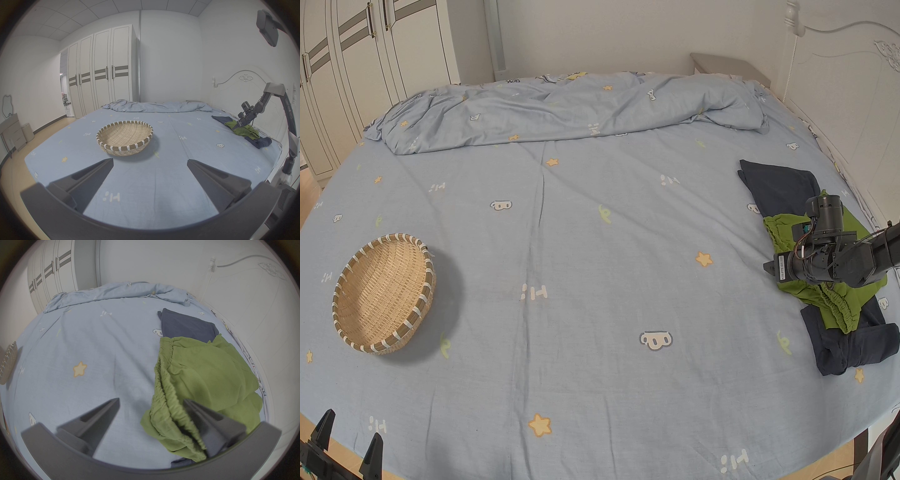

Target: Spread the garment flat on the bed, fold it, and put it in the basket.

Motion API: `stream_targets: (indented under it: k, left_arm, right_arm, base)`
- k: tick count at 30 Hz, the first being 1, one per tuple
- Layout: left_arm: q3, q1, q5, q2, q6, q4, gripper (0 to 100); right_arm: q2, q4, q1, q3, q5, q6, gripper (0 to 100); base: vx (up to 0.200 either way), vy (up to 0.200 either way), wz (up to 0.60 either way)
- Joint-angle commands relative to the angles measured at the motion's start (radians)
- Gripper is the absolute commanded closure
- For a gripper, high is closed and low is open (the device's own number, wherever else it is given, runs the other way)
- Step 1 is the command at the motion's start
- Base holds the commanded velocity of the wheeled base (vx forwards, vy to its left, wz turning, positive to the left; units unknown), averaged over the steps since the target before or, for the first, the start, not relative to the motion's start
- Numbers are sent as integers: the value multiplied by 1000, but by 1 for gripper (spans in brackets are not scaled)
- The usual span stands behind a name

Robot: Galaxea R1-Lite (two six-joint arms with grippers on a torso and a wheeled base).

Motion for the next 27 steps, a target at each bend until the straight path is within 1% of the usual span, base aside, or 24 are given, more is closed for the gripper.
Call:
stream_targets:
  k: [1, 10, 11, 12, 14, 15, 17, 18, 19, 21, 22, 23, 25, 26, 27]
  left_arm:
    - [0, 0, 0, -15, 0, 0, 0]
    - [0, 0, 0, -15, 0, 0, 0]
    - [0, 0, 0, -15, 0, 0, 0]
    - [0, 0, 0, -15, 0, 0, 0]
    - [0, 0, 0, -15, 0, 0, 0]
    - [0, 0, 0, -15, 0, 0, 0]
    - [0, 0, 0, -15, 0, 0, 0]
    - [0, 0, 0, -15, 0, 0, 0]
    - [0, 0, 0, -15, 0, 0, 0]
    - [0, 0, 0, -15, 0, 0, 0]
    - [0, 0, 0, -15, 0, 0, 0]
    - [0, 0, 0, -15, 0, 0, 0]
    - [0, 0, 0, -15, 0, 0, 0]
    - [0, 0, 0, -15, 0, 0, 0]
    - [0, 0, 0, -15, 0, 0, 0]
  right_arm:
    - [-7, -1, 0, -2, 0, -1, 100]
    - [-9, 6, -5, -9, -6, 0, 100]
    - [-11, 9, -3, -13, -31, -1, 100]
    - [-11, 16, -2, -14, -41, -1, 100]
    - [-15, 36, 3, -25, -41, 0, 100]
    - [-29, 110, 9, -71, -41, 10, 100]
    - [-50, 206, 20, -120, -40, 28, 100]
    - [-66, 295, 38, -171, -40, 57, 100]
    - [-69, 317, 48, -181, -40, 65, 100]
    - [-84, 467, 115, -307, -31, 162, 100]
    - [-86, 475, 123, -318, -29, 169, 100]
    - [-87, 499, 163, -367, -31, 209, 100]
    - [-90, 533, 244, -441, -32, 254, 100]
    - [-90, 552, 276, -474, -34, 257, 100]
    - [-89, 564, 291, -496, -34, 258, 100]
  base:
    - [0, 0, 0]
    - [0, 0, 0]
    - [0, 0, 0]
    - [0, 0, 0]
    - [0, 0, 0]
    - [0, 0, 0]
    - [0, 0, 0]
    - [0, 0, 0]
    - [0, 0, 0]
    - [0, 0, 0]
    - [0, 0, 0]
    - [0, 0, 0]
    - [0, 0, 0]
    - [0, 0, 0]
    - [0, 0, 0]
